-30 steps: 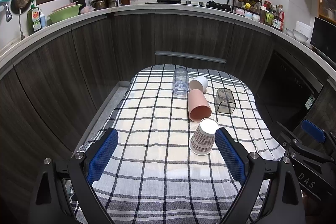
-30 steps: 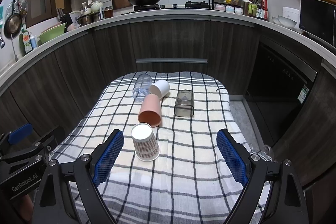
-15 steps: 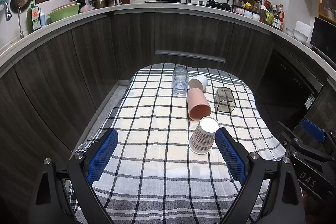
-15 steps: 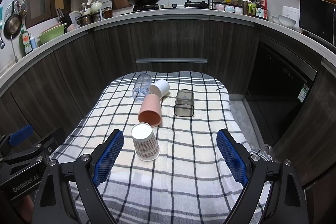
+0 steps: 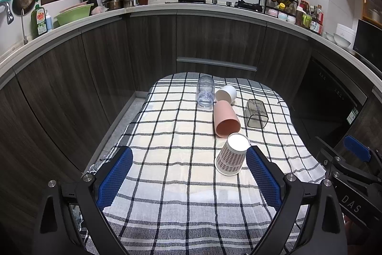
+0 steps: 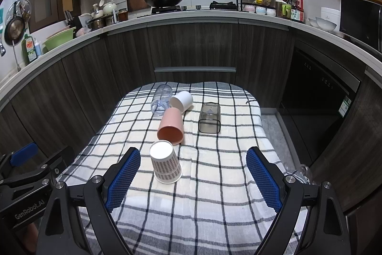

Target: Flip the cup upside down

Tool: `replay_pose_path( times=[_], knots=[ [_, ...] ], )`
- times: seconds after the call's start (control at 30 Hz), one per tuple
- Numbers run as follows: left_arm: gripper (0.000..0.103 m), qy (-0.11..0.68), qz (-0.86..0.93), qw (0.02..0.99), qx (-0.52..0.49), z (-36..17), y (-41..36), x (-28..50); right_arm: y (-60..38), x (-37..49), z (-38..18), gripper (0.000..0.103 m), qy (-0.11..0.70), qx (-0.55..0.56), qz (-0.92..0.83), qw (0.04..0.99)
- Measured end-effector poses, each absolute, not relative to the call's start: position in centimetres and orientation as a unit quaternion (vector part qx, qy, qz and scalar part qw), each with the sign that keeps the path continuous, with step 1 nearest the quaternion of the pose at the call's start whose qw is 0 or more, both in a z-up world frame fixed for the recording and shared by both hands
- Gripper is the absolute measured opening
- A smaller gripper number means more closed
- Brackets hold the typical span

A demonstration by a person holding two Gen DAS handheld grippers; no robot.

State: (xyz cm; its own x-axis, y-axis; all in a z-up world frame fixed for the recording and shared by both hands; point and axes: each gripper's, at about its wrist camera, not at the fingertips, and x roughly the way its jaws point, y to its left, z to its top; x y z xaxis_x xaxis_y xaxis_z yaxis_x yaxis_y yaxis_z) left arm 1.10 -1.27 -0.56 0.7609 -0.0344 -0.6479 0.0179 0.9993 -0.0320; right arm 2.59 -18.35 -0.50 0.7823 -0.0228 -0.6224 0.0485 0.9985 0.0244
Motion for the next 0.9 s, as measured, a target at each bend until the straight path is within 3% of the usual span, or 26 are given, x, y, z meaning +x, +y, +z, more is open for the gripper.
replay_pose_path(
  times=[0.9],
  knots=[
    [0.103, 0.355, -0.01, 0.935, -0.023, -0.68, -1.32, 1.32, -18.49, 2.52, -0.48, 0.091, 0.33, 0.021, -0.018, 0.943]
  ],
)
